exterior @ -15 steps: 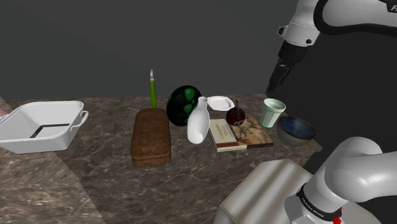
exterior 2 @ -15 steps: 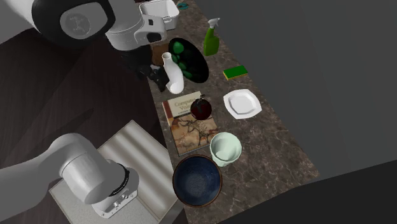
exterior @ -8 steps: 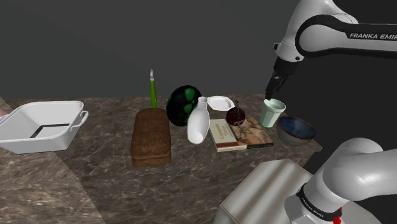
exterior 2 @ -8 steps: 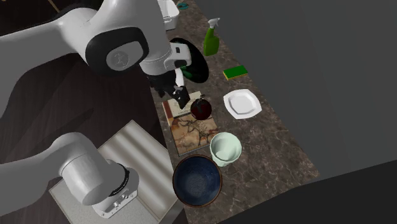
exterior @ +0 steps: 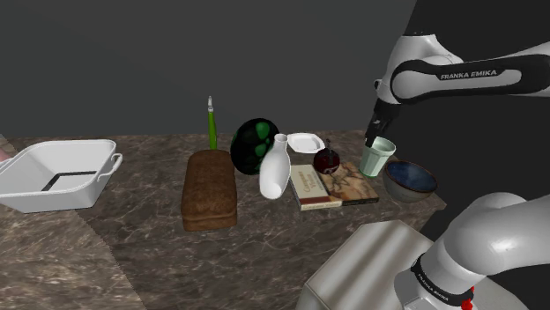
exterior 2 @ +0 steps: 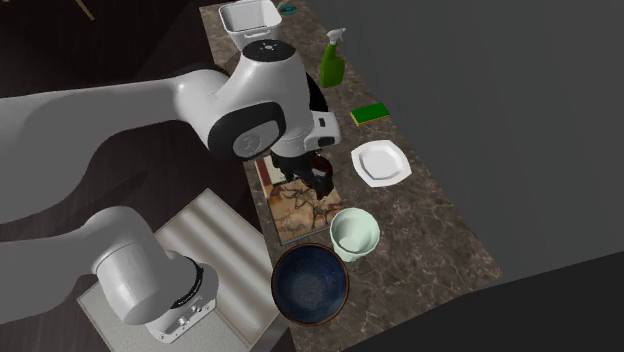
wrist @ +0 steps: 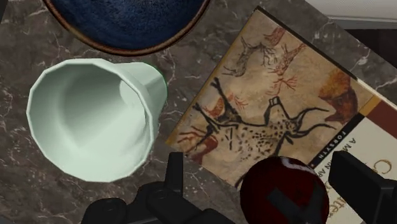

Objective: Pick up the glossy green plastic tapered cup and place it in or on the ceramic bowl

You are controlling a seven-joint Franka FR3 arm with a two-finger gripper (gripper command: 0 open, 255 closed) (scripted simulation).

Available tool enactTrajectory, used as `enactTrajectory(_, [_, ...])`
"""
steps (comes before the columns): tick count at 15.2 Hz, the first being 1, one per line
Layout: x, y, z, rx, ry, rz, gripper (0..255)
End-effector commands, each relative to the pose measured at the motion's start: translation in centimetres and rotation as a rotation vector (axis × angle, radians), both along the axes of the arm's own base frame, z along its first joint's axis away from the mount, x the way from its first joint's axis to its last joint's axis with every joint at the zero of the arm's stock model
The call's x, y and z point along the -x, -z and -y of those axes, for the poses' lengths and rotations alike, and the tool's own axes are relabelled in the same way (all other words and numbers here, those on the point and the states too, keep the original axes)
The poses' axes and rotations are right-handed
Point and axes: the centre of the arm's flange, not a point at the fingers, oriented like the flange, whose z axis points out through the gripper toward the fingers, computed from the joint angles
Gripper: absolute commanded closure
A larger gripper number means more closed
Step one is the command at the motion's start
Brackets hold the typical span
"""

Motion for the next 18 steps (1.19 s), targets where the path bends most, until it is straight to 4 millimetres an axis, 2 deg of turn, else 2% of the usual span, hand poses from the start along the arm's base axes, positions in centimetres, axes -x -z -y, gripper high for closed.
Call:
enactTrajectory(1, [-0.6, 1.5, 1.8, 0.014, 0.008, -0.003, 0])
enactTrajectory(8, [-2.2, 7.0, 7.9, 0.056, 0.039, -0.015, 0])
enactTrajectory(15, [-2.2, 10.6, 8.6, 0.056, 0.039, -0.015, 0])
enactTrajectory(18, [-2.2, 10.9, 8.6, 0.056, 0.039, -0.015, 0])
